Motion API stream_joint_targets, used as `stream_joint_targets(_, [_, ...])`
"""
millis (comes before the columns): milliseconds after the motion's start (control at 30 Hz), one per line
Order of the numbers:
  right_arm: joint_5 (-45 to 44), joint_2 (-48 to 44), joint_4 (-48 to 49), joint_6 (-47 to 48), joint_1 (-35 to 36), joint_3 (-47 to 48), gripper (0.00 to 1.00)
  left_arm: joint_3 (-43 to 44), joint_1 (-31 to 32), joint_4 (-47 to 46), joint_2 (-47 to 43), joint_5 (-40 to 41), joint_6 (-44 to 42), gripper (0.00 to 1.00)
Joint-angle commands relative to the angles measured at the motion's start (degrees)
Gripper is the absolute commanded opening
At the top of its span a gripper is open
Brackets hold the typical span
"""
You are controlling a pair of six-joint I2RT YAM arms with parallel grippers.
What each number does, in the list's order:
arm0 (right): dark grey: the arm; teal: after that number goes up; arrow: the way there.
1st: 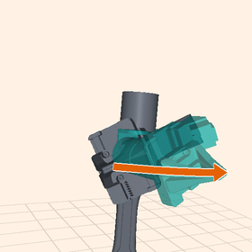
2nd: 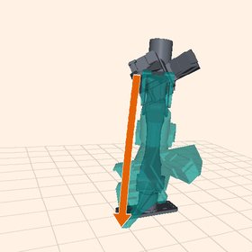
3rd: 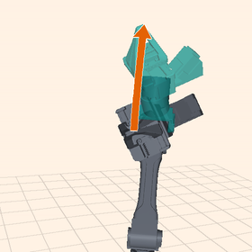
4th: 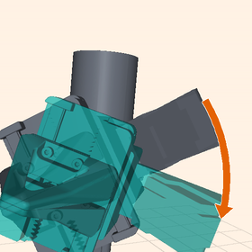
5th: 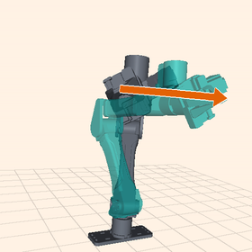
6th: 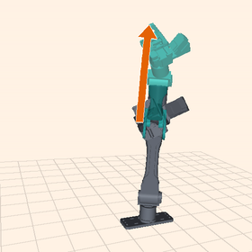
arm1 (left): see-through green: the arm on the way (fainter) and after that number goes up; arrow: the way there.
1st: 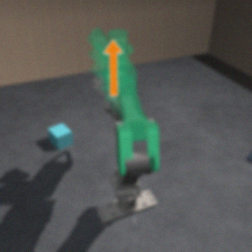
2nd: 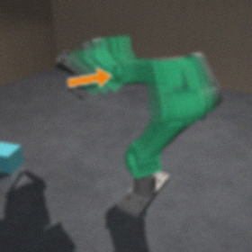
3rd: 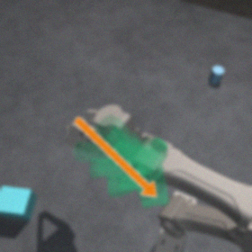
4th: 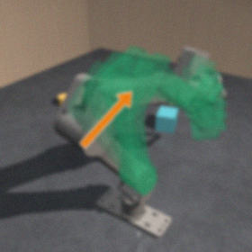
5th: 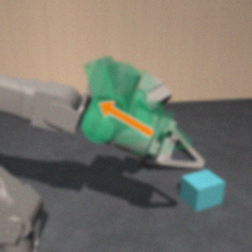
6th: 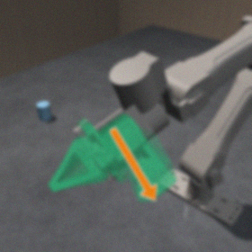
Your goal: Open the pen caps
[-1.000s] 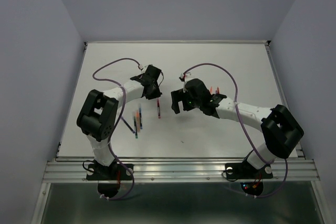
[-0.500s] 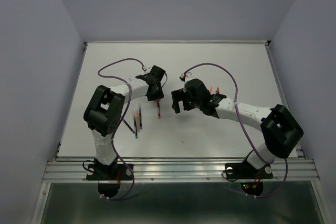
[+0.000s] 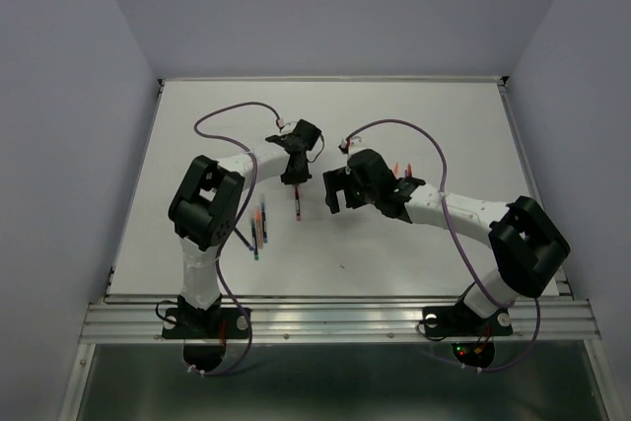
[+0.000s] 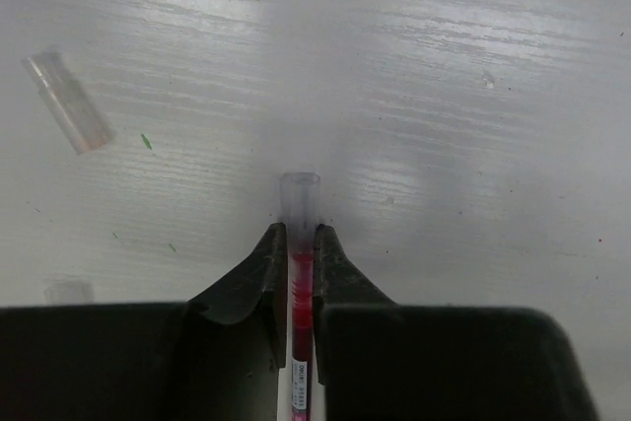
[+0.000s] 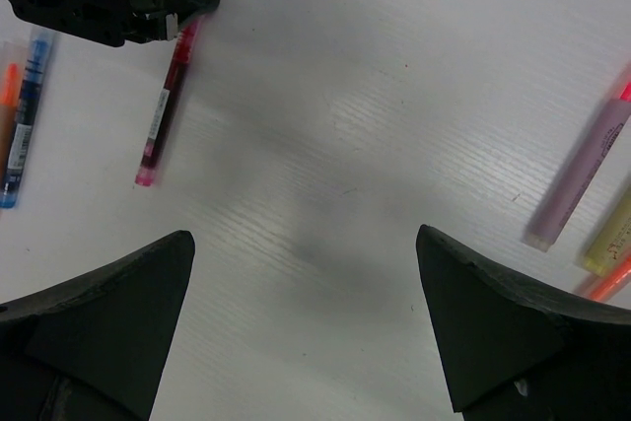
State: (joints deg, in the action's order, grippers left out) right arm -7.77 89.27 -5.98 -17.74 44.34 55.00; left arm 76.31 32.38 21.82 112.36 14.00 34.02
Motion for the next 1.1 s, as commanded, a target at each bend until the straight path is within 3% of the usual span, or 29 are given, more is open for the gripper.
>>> stream_joint_targets(0, [-1.7, -0.4, 1.1, 1.0, 0.4, -0.9, 1.00, 0.9, 0.3, 5.8, 2.7, 1.5, -2.1, 0.06])
stream_joint_targets(100, [-2.2, -0.9, 1.1, 1.2, 0.4, -1.0, 1.00, 0.9, 0.3, 5.8, 1.8, 0.2, -2.2, 0.00])
stream_joint_targets(433, [-0.2, -1.3, 1.2, 1.0, 0.4, -0.3, 1.00, -0.6, 0.3, 5.0, -6.3, -1.3, -0.7, 0.00])
stream_joint_targets(733, [7.2, 0.0, 4.3, -0.6, 0.4, 0.2, 1.00, -2.2, 0.3, 3.5, -9.1, -2.7, 1.7, 0.00])
stream_joint_targets(1067, [14.2, 7.9, 14.9, -17.8, 0.4, 4.0, 1.00, -3.2, 0.4, 0.3, -12.1, -2.8, 9.6, 0.00])
